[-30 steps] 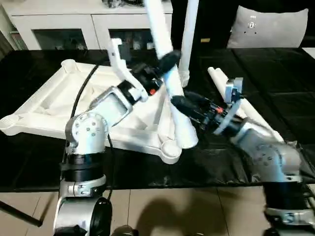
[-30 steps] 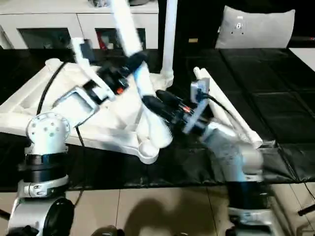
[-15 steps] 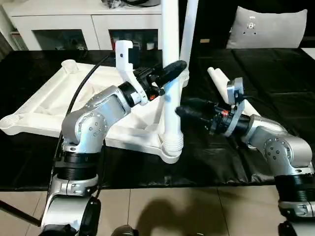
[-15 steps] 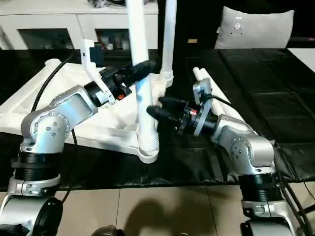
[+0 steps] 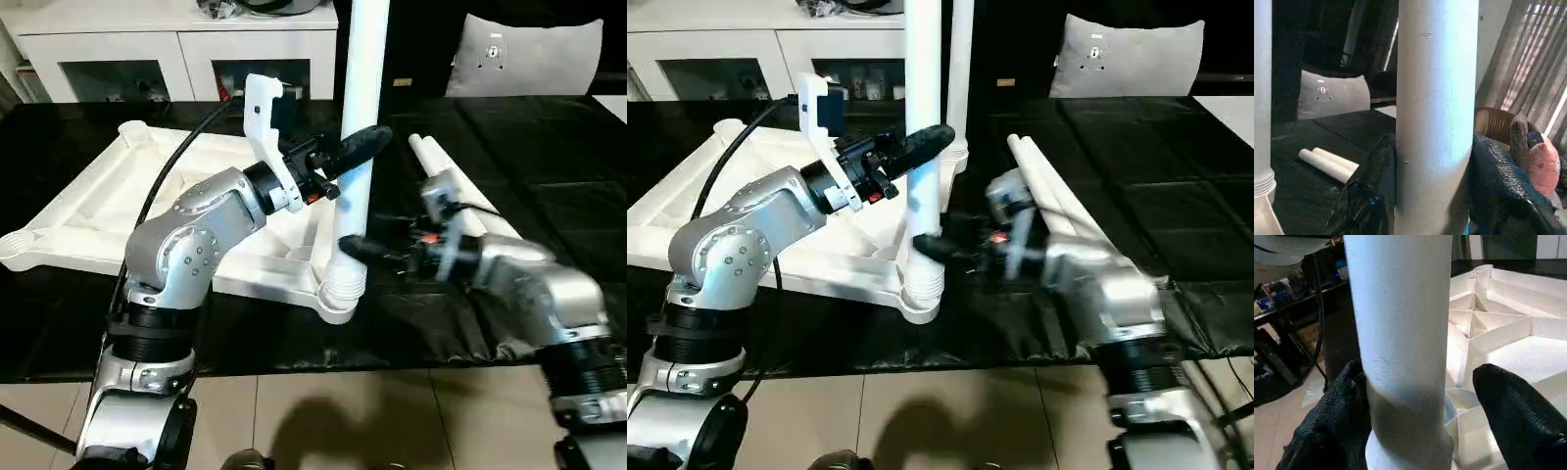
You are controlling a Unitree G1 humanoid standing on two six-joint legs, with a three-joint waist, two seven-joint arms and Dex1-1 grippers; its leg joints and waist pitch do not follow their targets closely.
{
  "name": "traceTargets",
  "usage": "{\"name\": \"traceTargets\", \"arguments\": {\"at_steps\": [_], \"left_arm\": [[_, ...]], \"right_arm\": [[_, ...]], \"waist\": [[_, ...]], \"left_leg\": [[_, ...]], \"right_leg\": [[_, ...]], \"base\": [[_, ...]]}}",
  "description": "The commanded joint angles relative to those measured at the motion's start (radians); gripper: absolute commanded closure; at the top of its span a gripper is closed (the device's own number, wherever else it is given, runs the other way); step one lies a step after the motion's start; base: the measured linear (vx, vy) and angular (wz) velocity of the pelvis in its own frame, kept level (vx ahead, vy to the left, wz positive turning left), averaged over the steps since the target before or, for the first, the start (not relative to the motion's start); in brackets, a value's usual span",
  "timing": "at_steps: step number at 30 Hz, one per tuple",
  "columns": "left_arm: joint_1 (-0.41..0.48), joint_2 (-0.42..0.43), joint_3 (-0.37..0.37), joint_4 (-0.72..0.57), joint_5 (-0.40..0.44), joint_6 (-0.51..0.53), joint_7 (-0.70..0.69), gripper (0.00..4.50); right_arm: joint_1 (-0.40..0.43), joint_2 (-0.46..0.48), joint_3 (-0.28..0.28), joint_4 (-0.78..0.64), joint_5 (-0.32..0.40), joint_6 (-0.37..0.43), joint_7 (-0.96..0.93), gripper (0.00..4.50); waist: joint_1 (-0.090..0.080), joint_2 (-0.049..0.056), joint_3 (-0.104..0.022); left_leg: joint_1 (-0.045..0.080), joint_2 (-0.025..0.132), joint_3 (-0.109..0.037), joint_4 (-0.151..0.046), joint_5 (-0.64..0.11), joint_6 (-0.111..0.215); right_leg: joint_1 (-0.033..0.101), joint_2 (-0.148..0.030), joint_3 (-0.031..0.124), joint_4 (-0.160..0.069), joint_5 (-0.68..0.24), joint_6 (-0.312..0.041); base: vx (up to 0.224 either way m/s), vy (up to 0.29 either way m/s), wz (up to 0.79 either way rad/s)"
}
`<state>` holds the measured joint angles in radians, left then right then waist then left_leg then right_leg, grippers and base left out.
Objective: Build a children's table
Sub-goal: Pick table leg
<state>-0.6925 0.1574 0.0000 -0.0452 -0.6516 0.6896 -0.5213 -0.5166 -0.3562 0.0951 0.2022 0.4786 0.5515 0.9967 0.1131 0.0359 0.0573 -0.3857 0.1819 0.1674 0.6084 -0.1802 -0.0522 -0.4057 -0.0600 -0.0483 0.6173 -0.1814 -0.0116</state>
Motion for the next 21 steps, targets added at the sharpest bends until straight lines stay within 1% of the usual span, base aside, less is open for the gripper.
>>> {"name": "traceTargets", "arguments": {"at_steps": [1, 4, 7, 11, 13, 14, 16, 19, 20, 21], "left_arm": [[-0.004, 0.006, -0.01, -0.031, 0.003, -0.014, -0.017, 2.73], [-0.004, 0.006, -0.016, -0.033, 0.007, -0.014, -0.019, 2.73], [-0.005, 0.006, -0.019, -0.034, 0.013, -0.014, -0.027, 2.73], [-0.005, 0.007, -0.023, -0.036, 0.016, -0.015, -0.03, 2.73], [-0.004, 0.007, -0.025, -0.037, 0.016, -0.015, -0.031, 2.73], [-0.002, 0.009, -0.028, -0.039, 0.018, -0.014, -0.034, 2.73], [0.0, 0.01, -0.032, -0.04, 0.022, -0.015, -0.037, 2.73], [0.003, 0.015, -0.041, -0.04, 0.032, -0.02, -0.044, 2.73], [0.003, 0.016, -0.045, -0.038, 0.036, -0.023, -0.046, 2.73], [0.003, 0.017, -0.049, -0.037, 0.039, -0.024, -0.048, 2.73]], "right_arm": [[-0.018, 0.007, 0.014, -0.005, -0.008, -0.006, -0.01, 0.98], [-0.018, 0.021, 0.024, 0.001, -0.019, -0.011, -0.011, 0.98], [-0.021, 0.024, 0.033, 0.014, -0.026, -0.017, -0.015, 0.98], [-0.023, 0.029, 0.03, 0.02, -0.033, -0.014, -0.015, 0.98], [-0.023, 0.03, 0.029, 0.021, -0.034, -0.014, -0.015, 0.98], [-0.024, 0.031, 0.029, 0.024, -0.034, -0.013, -0.017, 0.98], [-0.025, 0.033, 0.027, 0.026, -0.033, -0.011, -0.018, 1.32], [-0.027, 0.036, 0.024, 0.032, -0.029, -0.01, -0.016, 1.44], [-0.029, 0.038, 0.022, 0.036, -0.026, -0.009, -0.014, 1.58], [-0.031, 0.039, 0.02, 0.043, -0.025, -0.009, -0.013, 1.75]], "waist": [[0.002, -0.019, -0.079], [0.001, -0.019, -0.078], [0.002, -0.02, -0.078], [0.002, -0.021, -0.078], [0.002, -0.02, -0.078], [0.001, -0.022, -0.078], [0.001, -0.021, -0.079], [0.001, -0.022, -0.078], [0.001, -0.02, -0.078], [0.0, -0.022, -0.078]], "left_leg": [[0.009, 0.034, -0.007, -0.056, -0.07, 0.045], [0.01, 0.034, -0.007, -0.056, -0.077, 0.045], [0.01, 0.034, -0.006, -0.057, -0.08, 0.042], [0.009, 0.033, -0.006, -0.057, -0.083, 0.041], [0.01, 0.034, -0.007, -0.057, -0.08, 0.04], [0.009, 0.033, -0.006, -0.056, -0.078, 0.041], [0.009, 0.034, -0.006, -0.056, -0.075, 0.043], [0.009, 0.033, -0.007, -0.057, -0.076, 0.045], [0.01, 0.034, -0.007, -0.057, -0.079, 0.044], [0.01, 0.034, -0.007, -0.057, -0.081, 0.043]], "right_leg": [[0.058, -0.068, 0.036, -0.064, -0.156, -0.196], [0.058, -0.069, 0.036, -0.063, -0.153, -0.201], [0.058, -0.069, 0.037, -0.064, -0.161, -0.197], [0.059, -0.069, 0.037, -0.065, -0.169, -0.191], [0.058, -0.069, 0.037, -0.065, -0.167, -0.19], [0.059, -0.068, 0.037, -0.064, -0.164, -0.19], [0.058, -0.069, 0.038, -0.064, -0.158, -0.192], [0.059, -0.069, 0.037, -0.064, -0.16, -0.191], [0.058, -0.069, 0.037, -0.064, -0.165, -0.192], [0.058, -0.069, 0.037, -0.065, -0.167, -0.193]], "base": [[0.0, 0.0, 0.0], [0.0, 0.0, 0.0], [0.0, 0.0, 0.0], [0.0, 0.0, 0.0], [0.0, 0.0, 0.0], [0.0, 0.0, 0.0], [0.0, 0.0, 0.0], [0.0, 0.0, 0.0], [0.0, 0.0, 0.0], [0.0, 0.0, 0.0]]}}
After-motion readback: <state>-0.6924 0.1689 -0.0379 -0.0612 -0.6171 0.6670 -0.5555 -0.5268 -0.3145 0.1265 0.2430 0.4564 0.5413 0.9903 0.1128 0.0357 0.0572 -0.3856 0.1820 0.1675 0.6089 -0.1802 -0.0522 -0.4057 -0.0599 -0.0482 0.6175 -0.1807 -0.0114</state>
